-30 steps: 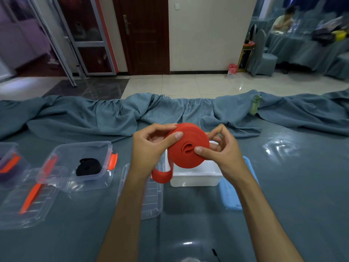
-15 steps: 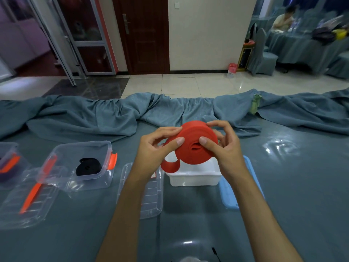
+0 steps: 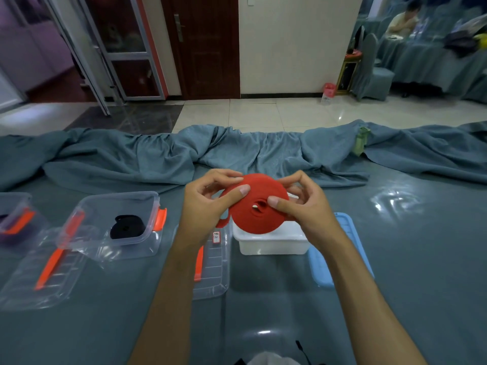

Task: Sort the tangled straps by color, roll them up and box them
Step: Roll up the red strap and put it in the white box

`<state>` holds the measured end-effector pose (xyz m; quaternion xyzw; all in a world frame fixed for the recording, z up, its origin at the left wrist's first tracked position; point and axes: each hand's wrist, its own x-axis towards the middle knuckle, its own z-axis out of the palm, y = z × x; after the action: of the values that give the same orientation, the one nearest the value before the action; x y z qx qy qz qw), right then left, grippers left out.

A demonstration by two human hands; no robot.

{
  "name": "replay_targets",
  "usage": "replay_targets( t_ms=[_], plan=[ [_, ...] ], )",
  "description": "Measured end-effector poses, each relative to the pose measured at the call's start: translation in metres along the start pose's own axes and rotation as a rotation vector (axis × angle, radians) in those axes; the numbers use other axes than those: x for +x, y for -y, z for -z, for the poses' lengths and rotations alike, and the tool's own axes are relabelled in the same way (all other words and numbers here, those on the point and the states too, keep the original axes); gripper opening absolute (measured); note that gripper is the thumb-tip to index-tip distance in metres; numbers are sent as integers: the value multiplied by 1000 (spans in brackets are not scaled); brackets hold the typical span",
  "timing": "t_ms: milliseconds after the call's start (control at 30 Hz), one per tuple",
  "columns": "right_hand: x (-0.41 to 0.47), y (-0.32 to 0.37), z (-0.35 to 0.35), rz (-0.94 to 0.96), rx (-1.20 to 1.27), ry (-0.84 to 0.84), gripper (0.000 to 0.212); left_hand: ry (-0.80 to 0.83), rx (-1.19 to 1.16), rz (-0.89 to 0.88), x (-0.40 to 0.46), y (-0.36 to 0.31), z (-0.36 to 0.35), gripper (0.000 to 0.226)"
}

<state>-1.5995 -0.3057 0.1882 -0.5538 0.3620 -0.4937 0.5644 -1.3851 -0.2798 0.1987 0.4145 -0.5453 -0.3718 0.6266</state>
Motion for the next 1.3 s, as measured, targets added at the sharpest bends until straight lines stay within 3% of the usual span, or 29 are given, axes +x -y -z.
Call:
replay_targets(
  t_ms=[200,367,467,567,733,1000,1200,1300],
  plan=[
    [-3,-8,6,-50,-15,21,56,-16,-73,156,-5,24,-6,28],
    [-6,-21,12,-86,22,-87,48,-12,7,128,-12,54,-1,18],
    [-7,-32,14,-137,67,-136,45,27,-6,170,-21,68,-1,25],
    [-6,-44,13,-173,109,-183,42,-85,-46,210,-28,81,-9,33],
    [0,-60,10,-219,169,-281,34,-274,-166,308,-37,95,-28,27],
    [19,-95,24,-338,255,-447,28,-290,-389,666,-18,112,-50,37],
    [45,-124,43,-471,345,-465,32,-367,-354,826,23,138,-70,35],
    [64,-140,55,-516,168,-513,24,-387,-273,885,38,162,-79,34]
  ],
)
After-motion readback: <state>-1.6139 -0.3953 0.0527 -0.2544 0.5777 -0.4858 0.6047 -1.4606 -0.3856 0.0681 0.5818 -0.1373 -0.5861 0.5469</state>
